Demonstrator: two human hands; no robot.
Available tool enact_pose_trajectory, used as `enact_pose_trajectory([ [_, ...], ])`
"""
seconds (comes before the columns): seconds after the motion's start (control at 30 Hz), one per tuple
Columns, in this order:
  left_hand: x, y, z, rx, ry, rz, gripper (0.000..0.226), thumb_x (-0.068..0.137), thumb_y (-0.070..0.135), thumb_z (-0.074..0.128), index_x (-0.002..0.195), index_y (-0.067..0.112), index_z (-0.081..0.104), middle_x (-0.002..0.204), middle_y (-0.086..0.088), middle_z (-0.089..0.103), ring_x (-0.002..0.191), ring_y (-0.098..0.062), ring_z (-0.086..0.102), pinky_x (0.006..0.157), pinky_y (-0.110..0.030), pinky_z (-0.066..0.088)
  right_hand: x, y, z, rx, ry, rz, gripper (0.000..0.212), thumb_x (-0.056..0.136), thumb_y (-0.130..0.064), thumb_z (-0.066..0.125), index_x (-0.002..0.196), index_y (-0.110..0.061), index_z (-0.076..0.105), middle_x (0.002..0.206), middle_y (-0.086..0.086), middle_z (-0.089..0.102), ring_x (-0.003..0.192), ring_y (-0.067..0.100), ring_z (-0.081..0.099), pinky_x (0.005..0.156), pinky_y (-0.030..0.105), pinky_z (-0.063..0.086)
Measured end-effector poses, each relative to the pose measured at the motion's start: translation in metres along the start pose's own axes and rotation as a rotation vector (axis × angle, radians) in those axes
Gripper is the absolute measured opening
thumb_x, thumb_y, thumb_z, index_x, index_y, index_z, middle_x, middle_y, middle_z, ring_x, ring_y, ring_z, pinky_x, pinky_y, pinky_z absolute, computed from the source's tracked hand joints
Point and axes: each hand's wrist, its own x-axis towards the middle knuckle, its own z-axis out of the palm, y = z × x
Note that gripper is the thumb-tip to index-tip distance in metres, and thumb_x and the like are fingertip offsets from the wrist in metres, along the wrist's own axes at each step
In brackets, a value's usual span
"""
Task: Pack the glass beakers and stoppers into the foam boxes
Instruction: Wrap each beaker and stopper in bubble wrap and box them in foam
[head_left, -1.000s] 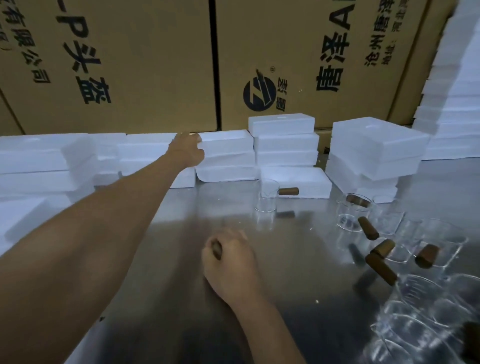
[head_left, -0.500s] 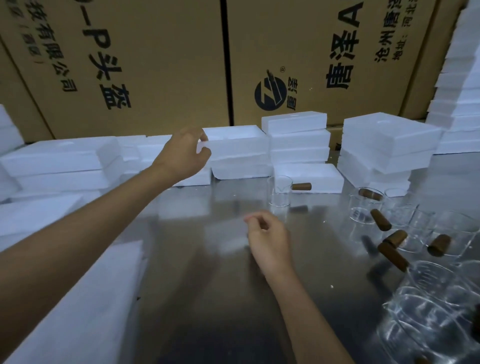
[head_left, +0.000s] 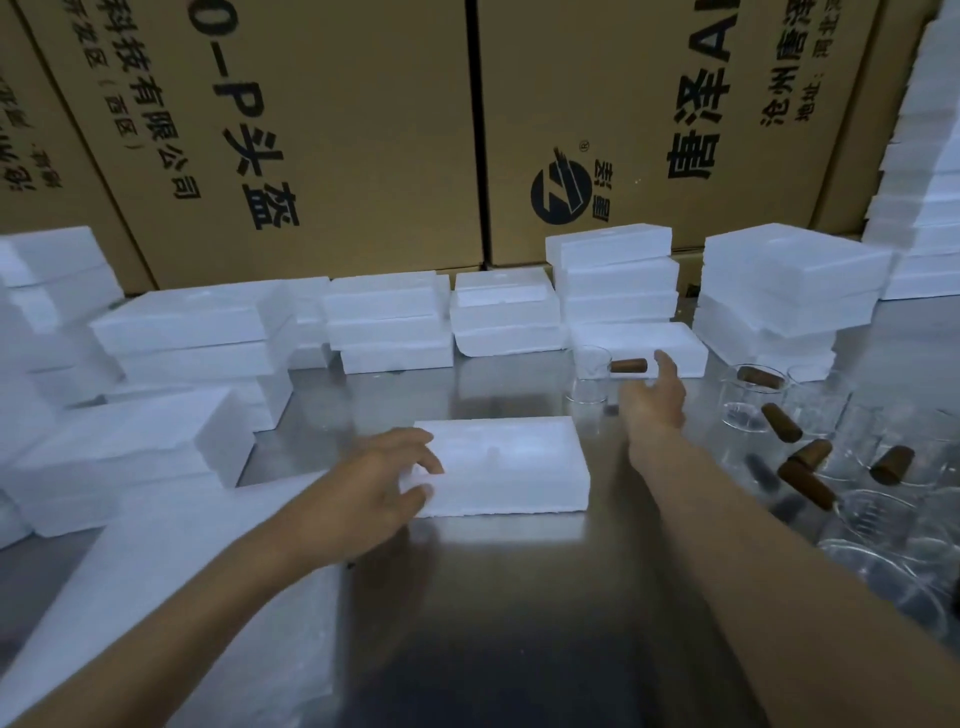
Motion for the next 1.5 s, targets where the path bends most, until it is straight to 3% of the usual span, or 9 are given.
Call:
enact_pose_trajectory([
  [0.07, -0.002, 0.004, 0.011, -0.033, 0.061, 0.007, 0.016, 0.096, 0.022, 0.062, 0.110, 0.029, 0.065, 0.146, 0.012, 0.045, 0.139, -0.007, 0.037, 0.116, -0.026, 0.027, 0.012, -0.004, 0.000, -0.187, -0.081, -0.015, 0.058, 0.101, -0.010, 0.036, 0.153, -0.035, 0.031, 0.160, 0.000, 0.025, 0.134, 0.030, 0.040, 0.098, 0.029, 0.040],
  [0.27, -0.008, 0.005, 0.027, -0.035, 0.145, 0.032, 0.025, 0.095, 0.032, 0.061, 0.120, 0.037, 0.060, 0.151, 0.017, 0.038, 0.141, -0.006, 0.034, 0.117, -0.032, 0.030, 0.032, -0.018, 0.001, -0.510, -0.257, -0.087, 0.050, 0.103, -0.021, 0.038, 0.152, -0.026, 0.035, 0.155, 0.010, 0.033, 0.135, 0.034, 0.039, 0.114, 0.045, 0.033],
  [0.53, -0.016, 0.002, 0.007, -0.098, 0.269, 0.050, 0.042, 0.088, -0.003, 0.052, 0.121, 0.019, 0.063, 0.137, 0.007, 0.051, 0.130, -0.009, 0.044, 0.109, -0.015, 0.028, 0.022, -0.017, 0.002, -0.605, -0.261, -0.156, 0.006, 0.097, -0.012, 0.048, 0.097, -0.005, 0.050, 0.086, 0.010, 0.051, 0.083, 0.026, 0.048, 0.075, 0.033, 0.040],
  [0.7, -0.028, -0.013, -0.032, -0.169, 0.322, -0.312, 0.038, 0.085, -0.007, 0.043, 0.107, 0.020, 0.060, 0.106, 0.001, 0.055, 0.093, -0.017, 0.055, 0.073, -0.024, 0.039, 0.005, -0.028, -0.003, -0.687, -0.300, -0.069, 0.032, 0.099, -0.012, 0.042, 0.068, -0.009, 0.039, 0.072, 0.008, 0.040, 0.060, 0.017, 0.035, 0.067, 0.030, 0.037],
  [0.83, -0.053, -0.032, -0.058, -0.133, 0.061, -0.592, 0.016, 0.088, 0.024, 0.068, 0.100, 0.024, 0.056, 0.090, 0.000, 0.056, 0.074, -0.012, 0.054, 0.059, -0.026, 0.037, -0.011, -0.044, -0.010, -0.594, -0.245, -0.124, 0.024, 0.101, -0.015, 0.039, 0.105, 0.001, 0.057, 0.075, 0.006, 0.043, 0.058, 0.015, 0.035, 0.076, 0.031, 0.036],
  [0.97, -0.069, -0.023, -0.054, -0.103, -0.160, -0.633, 0.032, 0.079, 0.041, 0.080, 0.094, 0.017, 0.064, 0.089, 0.004, 0.061, 0.080, -0.008, 0.058, 0.066, -0.024, 0.041, -0.054, -0.064, -0.009, -0.447, -0.274, -0.160, 0.032, 0.104, -0.026, 0.035, 0.118, -0.003, 0.054, 0.098, 0.009, 0.053, 0.063, 0.017, 0.045, 0.054, 0.029, 0.033],
  [1.13, -0.066, -0.014, -0.052, -0.175, 0.002, -0.635, 0.018, 0.085, 0.013, 0.074, 0.088, -0.004, 0.072, 0.096, -0.013, 0.073, 0.092, -0.025, 0.067, 0.082, -0.033, 0.051, -0.140, -0.060, -0.015, -0.261, -0.432, -0.214, 0.029, 0.104, -0.024, 0.037, 0.113, -0.008, 0.059, 0.080, 0.000, 0.051, 0.064, 0.016, 0.047, 0.054, 0.028, 0.038],
  [1.3, -0.066, -0.004, -0.053, -0.393, 0.290, -0.507, 0.014, 0.090, 0.012, 0.067, 0.077, 0.015, 0.071, 0.081, 0.004, 0.066, 0.069, -0.007, 0.055, 0.059, -0.017, 0.039, -0.206, -0.032, -0.020, -0.007, -0.615, -0.169, 0.023, 0.105, -0.027, 0.042, 0.100, -0.019, 0.063, 0.074, -0.003, 0.049, 0.061, 0.013, 0.044, 0.060, 0.028, 0.041],
  [1.5, -0.068, -0.004, -0.040, -0.536, 0.346, -0.413, 0.018, 0.096, 0.016, 0.061, 0.080, 0.014, 0.069, 0.073, 0.002, 0.055, 0.054, 0.000, 0.043, 0.052, -0.005, 0.035, -0.228, -0.017, -0.013, 0.091, -0.794, -0.209, 0.025, 0.106, -0.019, 0.040, 0.102, -0.017, 0.065, 0.071, -0.005, 0.046, 0.057, 0.009, 0.041, 0.057, 0.024, 0.038],
])
